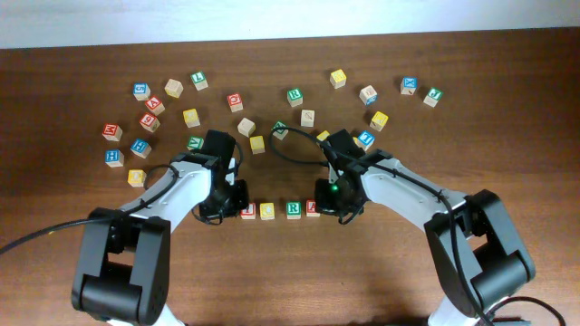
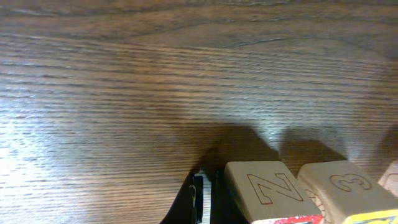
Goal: Spell out ICRA
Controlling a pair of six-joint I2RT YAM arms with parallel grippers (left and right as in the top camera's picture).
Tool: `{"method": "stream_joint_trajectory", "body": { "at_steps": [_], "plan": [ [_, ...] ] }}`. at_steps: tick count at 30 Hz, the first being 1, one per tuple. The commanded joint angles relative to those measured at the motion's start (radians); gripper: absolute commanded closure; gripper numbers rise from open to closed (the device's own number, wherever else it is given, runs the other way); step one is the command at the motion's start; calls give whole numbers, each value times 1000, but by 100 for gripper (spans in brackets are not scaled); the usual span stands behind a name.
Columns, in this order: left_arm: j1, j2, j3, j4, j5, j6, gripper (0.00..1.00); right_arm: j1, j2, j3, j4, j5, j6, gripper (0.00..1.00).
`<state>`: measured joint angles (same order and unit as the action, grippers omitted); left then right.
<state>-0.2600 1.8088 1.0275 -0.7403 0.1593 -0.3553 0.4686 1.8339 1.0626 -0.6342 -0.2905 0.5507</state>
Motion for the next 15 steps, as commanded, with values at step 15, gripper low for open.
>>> {"method": "stream_joint_trajectory", "body": {
  "at_steps": [15],
  "plan": [
    [-68, 42, -13, 15, 37, -11, 100, 69, 13, -4, 74, -13, -19, 96]
  ]
}}
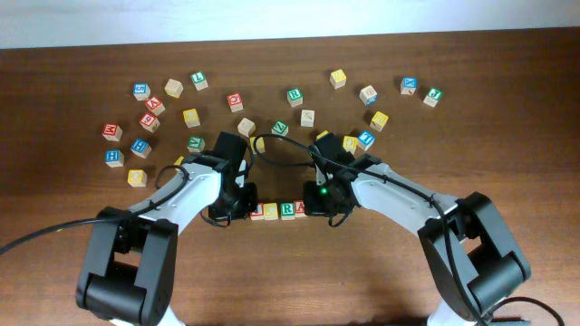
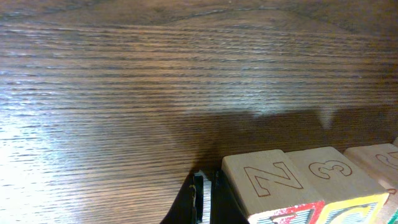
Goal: Spell out ICRA
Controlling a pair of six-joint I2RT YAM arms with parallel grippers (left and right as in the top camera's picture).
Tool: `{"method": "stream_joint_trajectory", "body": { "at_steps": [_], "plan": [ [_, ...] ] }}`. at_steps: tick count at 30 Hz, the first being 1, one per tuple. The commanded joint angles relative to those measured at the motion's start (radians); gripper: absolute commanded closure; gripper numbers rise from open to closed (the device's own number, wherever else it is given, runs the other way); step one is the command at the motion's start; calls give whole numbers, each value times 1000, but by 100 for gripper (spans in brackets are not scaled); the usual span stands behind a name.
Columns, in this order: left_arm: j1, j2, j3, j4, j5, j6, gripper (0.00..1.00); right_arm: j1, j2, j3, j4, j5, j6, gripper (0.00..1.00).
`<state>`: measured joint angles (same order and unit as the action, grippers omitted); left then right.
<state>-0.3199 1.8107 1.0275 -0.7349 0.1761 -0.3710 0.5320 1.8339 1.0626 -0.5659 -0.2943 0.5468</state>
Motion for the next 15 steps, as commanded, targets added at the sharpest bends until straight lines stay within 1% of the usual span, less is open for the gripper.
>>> {"method": "stream_joint_trajectory", "body": {
  "at_steps": [1, 10, 15],
  "plan": [
    [-8, 40, -13, 10, 31, 5, 100, 6, 13, -4, 6, -10, -15, 96],
    [-8, 40, -13, 9, 47, 9, 100, 6, 13, -4, 2, -35, -14, 96],
    [-51, 40, -13, 17, 45, 27, 100, 6, 13, -4, -10, -35, 12, 96]
  ]
}}
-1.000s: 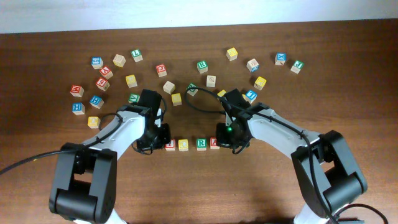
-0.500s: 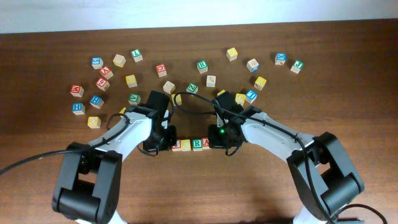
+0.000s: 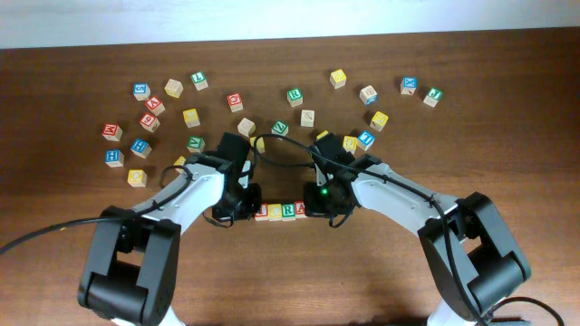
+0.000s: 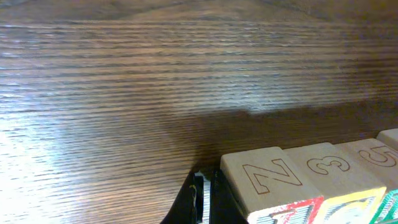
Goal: Spell out ICRA
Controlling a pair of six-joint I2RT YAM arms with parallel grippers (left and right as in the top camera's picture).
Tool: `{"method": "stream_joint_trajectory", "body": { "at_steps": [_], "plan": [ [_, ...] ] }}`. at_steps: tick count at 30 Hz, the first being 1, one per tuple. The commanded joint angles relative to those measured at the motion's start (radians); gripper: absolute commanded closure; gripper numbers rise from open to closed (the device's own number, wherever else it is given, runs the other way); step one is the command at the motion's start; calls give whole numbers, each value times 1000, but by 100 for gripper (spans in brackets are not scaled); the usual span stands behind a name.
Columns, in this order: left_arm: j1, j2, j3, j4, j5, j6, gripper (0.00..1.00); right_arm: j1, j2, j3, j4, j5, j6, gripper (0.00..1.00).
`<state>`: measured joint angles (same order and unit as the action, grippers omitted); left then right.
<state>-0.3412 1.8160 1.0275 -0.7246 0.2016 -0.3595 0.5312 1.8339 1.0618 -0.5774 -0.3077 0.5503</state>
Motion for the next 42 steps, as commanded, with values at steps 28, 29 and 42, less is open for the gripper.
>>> {"method": "stream_joint_trajectory", "body": {
  "at_steps": [28, 29, 42],
  "plan": [
    [273, -76, 146, -135, -151, -67, 100, 195, -43, 94, -210, -6, 174, 96],
    [294, -76, 146, -143, -139, -66, 100, 201, -43, 94, -208, 14, 184, 96],
    [488, -76, 145, -224, -93, -58, 100, 208, 37, 93, -132, 127, 214, 96]
  ]
}}
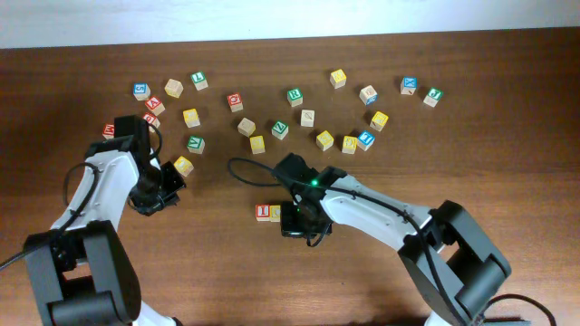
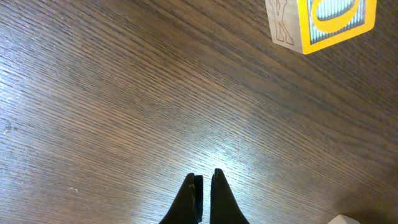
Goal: Spell out ICRA
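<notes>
The row of letter blocks lies at the table's middle front. Only its left end shows: a red-edged block (image 1: 263, 213) and a sliver of a yellow block (image 1: 275, 213). My right gripper (image 1: 295, 221) lies over the rest of the row, and its jaws cannot be made out. My left gripper (image 1: 156, 194) is far off at the left, shut and holding nothing, over bare wood (image 2: 124, 112). The left wrist view shows its closed fingertips (image 2: 219, 180) and a loose yellow block (image 2: 320, 22) ahead to the right.
Several loose letter blocks are scattered across the back of the table, from a red one (image 1: 110, 131) at the left to a green one (image 1: 433, 96) at the right. A yellow block (image 1: 183, 166) lies just beside my left gripper.
My left gripper has left the row's left end and now sits at the table's left side beside a yellow block. My right gripper has shifted left and now covers most of the row.
At first the row's blocks stood spaced apart, with a gripper at each end. Then the blocks stood pressed together between the two grippers, and stayed so. Now the left gripper is away at the left and the right one lies over the row.
</notes>
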Controlling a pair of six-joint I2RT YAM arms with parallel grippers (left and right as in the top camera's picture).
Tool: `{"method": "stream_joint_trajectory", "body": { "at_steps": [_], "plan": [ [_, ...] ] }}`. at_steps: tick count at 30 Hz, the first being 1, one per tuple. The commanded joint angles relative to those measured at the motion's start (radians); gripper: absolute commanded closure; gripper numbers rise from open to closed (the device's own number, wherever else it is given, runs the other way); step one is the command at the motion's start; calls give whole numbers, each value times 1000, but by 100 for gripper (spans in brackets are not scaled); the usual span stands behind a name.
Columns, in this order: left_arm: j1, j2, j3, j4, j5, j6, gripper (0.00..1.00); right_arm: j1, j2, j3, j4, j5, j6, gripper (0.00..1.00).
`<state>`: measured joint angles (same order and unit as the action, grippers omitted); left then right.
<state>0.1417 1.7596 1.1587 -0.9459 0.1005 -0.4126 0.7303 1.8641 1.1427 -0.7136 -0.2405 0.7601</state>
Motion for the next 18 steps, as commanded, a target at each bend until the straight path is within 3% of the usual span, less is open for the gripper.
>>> {"method": "stream_joint_trajectory", "body": {
  "at_steps": [1, 18],
  "plan": [
    [5, -19, 14, -2, 8, -5, 100, 9, 7, 12, 8, 62, 4, 96],
    [5, -19, 14, -2, 8, 3, 100, 16, 7, 12, 52, 77, -23, 96]
  ]
}}
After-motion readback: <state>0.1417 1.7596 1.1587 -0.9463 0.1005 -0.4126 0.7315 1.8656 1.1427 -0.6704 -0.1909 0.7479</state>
